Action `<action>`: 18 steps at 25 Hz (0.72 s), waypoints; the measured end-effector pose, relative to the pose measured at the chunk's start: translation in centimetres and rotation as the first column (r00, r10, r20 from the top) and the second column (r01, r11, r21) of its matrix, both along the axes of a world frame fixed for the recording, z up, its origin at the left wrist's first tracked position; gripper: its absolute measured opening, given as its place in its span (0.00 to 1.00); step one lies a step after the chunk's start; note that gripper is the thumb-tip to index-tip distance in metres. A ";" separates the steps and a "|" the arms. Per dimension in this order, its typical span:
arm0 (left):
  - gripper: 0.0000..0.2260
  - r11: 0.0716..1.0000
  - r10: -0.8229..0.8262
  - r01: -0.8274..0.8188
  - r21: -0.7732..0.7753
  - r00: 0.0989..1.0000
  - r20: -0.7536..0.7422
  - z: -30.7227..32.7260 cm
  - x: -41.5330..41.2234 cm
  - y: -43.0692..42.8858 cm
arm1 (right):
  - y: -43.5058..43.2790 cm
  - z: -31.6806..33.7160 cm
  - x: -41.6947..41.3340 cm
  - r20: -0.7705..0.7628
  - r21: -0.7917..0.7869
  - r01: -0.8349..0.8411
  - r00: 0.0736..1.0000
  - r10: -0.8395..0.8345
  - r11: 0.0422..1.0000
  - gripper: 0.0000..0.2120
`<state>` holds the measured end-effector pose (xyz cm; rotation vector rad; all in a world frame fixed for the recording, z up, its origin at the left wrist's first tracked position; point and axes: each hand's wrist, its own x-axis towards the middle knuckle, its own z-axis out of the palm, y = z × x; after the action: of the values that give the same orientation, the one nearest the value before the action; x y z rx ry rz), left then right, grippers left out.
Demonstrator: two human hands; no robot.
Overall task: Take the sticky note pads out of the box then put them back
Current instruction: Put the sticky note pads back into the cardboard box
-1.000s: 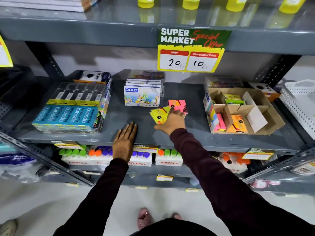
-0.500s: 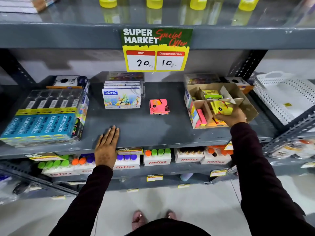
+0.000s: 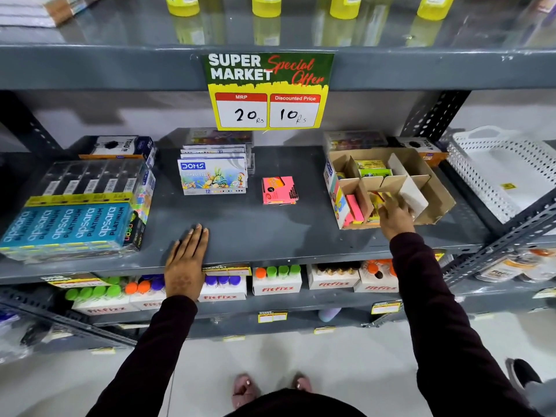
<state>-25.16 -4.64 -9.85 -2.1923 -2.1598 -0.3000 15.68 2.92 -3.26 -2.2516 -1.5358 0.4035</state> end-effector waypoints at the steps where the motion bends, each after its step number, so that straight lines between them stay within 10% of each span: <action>1: 0.37 1.000 0.001 -0.001 0.005 1.000 0.003 0.0 0.1 0.0 | 0.0 0.9 -0.9 0.012 0.094 0.025 1.000 -0.027 0.995 0.20; 5: 0.38 1.000 0.009 -0.009 0.007 1.000 0.015 0.1 0.1 0.0 | 1.0 3.7 -8.7 -0.071 0.287 -0.099 0.990 0.124 0.953 0.17; 9: 0.37 1.000 0.004 -0.005 0.011 1.000 0.024 0.1 0.0 0.0 | 3.4 2.2 -17.1 -0.014 -0.025 -0.302 0.953 0.302 0.953 0.28; 13: 0.37 1.000 0.007 -0.008 0.016 0.998 0.063 0.0 -0.1 0.2 | 6.2 0.0 -20.9 0.026 -0.253 -0.210 0.974 0.223 0.945 0.47; 18: 0.38 1.000 -0.003 0.003 0.004 0.999 0.054 0.1 -0.1 0.2 | 6.2 -1.9 -21.7 0.108 -0.096 -0.128 0.984 0.138 0.987 0.38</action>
<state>-25.31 -4.48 -9.74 -2.2107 -2.1807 -0.3675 -6.02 9.15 -5.13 -2.2815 -1.7668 0.3933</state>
